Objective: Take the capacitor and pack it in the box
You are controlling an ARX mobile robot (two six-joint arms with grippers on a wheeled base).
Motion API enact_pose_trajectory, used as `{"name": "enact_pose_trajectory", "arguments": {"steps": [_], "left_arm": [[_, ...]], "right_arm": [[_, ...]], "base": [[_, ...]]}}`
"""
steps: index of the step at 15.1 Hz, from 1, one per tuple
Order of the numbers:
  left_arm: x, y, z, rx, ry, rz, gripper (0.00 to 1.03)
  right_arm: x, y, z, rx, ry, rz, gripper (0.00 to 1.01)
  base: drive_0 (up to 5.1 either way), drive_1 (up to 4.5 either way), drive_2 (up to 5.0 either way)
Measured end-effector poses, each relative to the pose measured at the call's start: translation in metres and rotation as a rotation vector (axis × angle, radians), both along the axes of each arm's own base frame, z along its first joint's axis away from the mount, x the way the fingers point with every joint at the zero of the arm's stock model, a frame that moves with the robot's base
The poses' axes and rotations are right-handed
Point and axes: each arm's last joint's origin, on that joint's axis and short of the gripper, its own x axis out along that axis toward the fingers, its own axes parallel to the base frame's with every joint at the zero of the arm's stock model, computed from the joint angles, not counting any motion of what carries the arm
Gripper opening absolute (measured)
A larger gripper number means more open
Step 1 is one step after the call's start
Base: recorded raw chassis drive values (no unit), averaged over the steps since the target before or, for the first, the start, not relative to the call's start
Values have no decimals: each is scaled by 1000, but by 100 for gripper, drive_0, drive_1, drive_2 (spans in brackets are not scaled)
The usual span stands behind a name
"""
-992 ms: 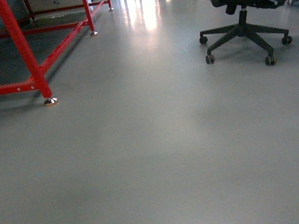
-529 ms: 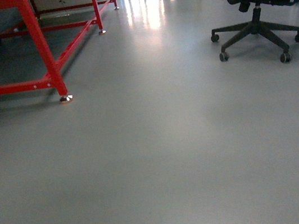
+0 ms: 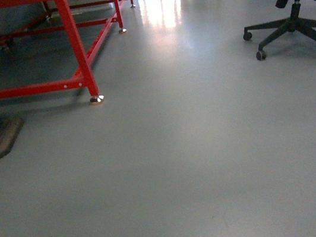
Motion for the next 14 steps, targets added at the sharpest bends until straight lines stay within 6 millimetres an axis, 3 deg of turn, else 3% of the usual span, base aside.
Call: {"name": "enact_pose_trajectory", "arguments": {"steps": [14], "left_arm": [[0,0,0,5,0,0,44]], "right_arm": [[0,0,0,0,1,-1,98]], "base": [[-503,243,243]]}}
